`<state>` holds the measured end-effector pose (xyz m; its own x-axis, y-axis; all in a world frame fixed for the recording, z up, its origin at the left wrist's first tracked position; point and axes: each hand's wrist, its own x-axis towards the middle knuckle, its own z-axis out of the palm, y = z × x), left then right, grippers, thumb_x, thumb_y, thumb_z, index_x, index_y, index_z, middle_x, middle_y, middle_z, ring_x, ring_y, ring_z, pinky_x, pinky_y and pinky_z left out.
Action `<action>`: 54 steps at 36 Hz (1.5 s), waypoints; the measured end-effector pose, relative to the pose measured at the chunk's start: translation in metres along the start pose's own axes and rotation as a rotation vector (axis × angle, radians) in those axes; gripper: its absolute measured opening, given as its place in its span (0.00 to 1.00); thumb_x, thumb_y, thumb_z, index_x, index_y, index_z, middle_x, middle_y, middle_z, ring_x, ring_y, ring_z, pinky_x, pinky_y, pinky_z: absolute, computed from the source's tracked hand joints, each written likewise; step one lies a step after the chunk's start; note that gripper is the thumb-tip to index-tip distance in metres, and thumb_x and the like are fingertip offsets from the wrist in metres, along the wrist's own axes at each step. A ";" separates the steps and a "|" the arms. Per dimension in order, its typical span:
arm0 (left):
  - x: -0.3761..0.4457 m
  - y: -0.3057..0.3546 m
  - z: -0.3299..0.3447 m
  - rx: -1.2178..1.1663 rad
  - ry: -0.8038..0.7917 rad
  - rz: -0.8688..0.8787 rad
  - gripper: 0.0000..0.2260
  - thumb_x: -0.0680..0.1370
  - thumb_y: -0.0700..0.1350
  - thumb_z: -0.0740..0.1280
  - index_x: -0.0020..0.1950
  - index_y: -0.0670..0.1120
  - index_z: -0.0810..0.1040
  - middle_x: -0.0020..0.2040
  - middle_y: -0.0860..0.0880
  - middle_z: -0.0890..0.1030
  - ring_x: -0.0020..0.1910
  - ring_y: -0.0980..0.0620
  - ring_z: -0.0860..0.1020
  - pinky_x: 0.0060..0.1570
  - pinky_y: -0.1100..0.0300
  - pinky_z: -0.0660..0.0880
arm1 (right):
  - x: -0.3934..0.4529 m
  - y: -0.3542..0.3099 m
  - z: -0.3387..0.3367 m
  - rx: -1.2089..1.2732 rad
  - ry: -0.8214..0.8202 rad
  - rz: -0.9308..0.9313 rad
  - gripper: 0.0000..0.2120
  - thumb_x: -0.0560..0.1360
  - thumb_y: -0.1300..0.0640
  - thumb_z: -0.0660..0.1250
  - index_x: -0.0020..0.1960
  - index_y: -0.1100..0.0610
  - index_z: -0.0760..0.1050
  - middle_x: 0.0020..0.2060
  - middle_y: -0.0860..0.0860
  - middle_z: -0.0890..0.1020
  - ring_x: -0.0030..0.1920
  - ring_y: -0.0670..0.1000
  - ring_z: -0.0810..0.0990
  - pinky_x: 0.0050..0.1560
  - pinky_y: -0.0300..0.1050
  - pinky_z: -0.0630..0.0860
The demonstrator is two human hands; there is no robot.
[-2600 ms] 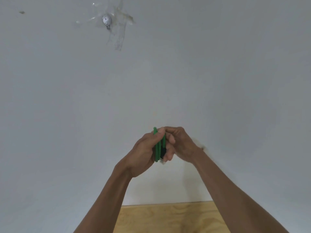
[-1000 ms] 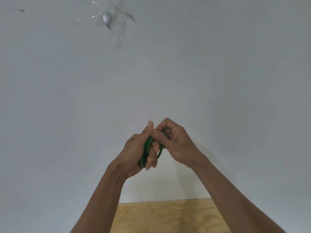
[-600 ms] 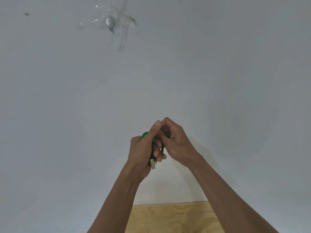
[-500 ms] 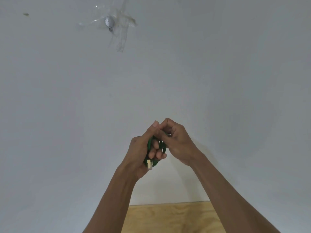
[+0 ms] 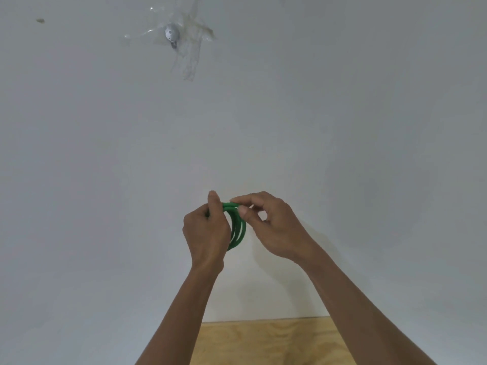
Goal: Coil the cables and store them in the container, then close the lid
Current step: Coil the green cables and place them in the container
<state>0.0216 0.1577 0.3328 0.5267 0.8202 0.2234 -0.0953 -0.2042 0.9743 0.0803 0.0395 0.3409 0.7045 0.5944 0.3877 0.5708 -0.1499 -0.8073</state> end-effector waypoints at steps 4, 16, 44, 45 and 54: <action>0.003 -0.002 0.000 0.017 0.081 0.030 0.26 0.82 0.55 0.61 0.29 0.43 0.62 0.20 0.55 0.59 0.22 0.53 0.58 0.30 0.55 0.63 | -0.004 -0.008 -0.003 -0.092 0.017 0.030 0.12 0.81 0.55 0.65 0.62 0.47 0.81 0.48 0.46 0.81 0.46 0.46 0.80 0.48 0.32 0.73; 0.005 -0.004 0.001 -0.042 0.106 -0.027 0.25 0.82 0.54 0.60 0.28 0.45 0.59 0.23 0.53 0.58 0.27 0.49 0.59 0.33 0.53 0.64 | -0.004 -0.009 0.006 0.377 0.144 0.181 0.08 0.67 0.60 0.80 0.45 0.59 0.84 0.37 0.55 0.86 0.40 0.56 0.87 0.43 0.45 0.84; -0.006 0.004 0.002 -0.187 -0.131 -0.227 0.22 0.82 0.51 0.63 0.29 0.45 0.68 0.34 0.44 0.66 0.33 0.44 0.62 0.23 0.60 0.65 | 0.004 0.012 0.035 -0.199 0.231 0.021 0.05 0.75 0.58 0.72 0.46 0.54 0.76 0.39 0.46 0.79 0.41 0.44 0.78 0.41 0.31 0.72; -0.007 0.004 0.003 -0.180 -0.143 -0.217 0.22 0.82 0.50 0.63 0.28 0.45 0.68 0.34 0.43 0.66 0.32 0.45 0.63 0.23 0.60 0.65 | 0.005 0.013 0.037 -0.219 0.259 0.015 0.06 0.75 0.60 0.71 0.45 0.54 0.74 0.38 0.46 0.78 0.40 0.43 0.76 0.40 0.30 0.71; -0.009 0.003 0.005 -0.179 -0.195 -0.149 0.22 0.82 0.50 0.65 0.37 0.33 0.71 0.28 0.43 0.66 0.26 0.47 0.64 0.23 0.60 0.66 | 0.006 0.011 0.041 -0.385 0.309 0.021 0.08 0.75 0.61 0.68 0.53 0.53 0.78 0.54 0.45 0.75 0.43 0.50 0.78 0.41 0.47 0.76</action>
<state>0.0203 0.1472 0.3337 0.6969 0.7122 0.0841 -0.1423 0.0224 0.9896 0.0731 0.0734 0.3164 0.7763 0.3348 0.5340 0.6285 -0.4754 -0.6156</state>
